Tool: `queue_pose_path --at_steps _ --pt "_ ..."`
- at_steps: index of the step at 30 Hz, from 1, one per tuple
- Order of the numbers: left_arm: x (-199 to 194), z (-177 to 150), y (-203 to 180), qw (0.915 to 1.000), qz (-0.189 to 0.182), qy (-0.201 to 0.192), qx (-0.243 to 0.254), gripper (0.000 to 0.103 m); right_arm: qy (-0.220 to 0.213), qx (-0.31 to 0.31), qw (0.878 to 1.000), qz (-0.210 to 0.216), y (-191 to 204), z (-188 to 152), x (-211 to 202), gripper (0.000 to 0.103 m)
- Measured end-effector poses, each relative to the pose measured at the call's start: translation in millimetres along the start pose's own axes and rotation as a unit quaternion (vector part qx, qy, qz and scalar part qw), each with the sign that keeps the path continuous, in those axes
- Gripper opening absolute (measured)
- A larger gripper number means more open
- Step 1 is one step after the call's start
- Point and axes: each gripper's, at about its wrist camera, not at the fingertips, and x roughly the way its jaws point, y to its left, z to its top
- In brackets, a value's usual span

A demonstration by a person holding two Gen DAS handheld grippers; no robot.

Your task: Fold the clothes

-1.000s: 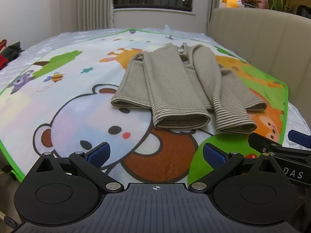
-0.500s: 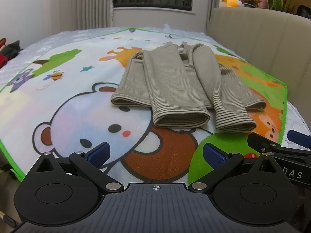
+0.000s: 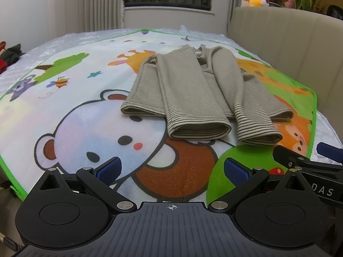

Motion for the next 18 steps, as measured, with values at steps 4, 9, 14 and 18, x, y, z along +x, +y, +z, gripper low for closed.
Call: queue_pose_path --at_steps 4,9,14,18 --pt "0.6 0.2 -0.1 1.0 0.0 0.001 0.0 0.103 0.001 0.0 1.0 0.0 -0.2 0.0 0.5 0.103" --pt "1.8 0.2 -0.5 1.0 -0.001 0.003 0.001 0.103 0.001 0.001 1.0 -0.001 -1.6 -0.2 0.6 0.103" --pt "3.9 0.1 -2.1 1.0 0.002 0.005 0.002 0.103 0.002 0.005 1.0 0.001 -3.6 -1.0 2.4 0.103" --pt "7.7 1.3 -3.7 0.9999 0.003 0.009 0.004 0.103 0.005 0.008 1.0 0.003 -6.4 -1.0 5.5 0.103"
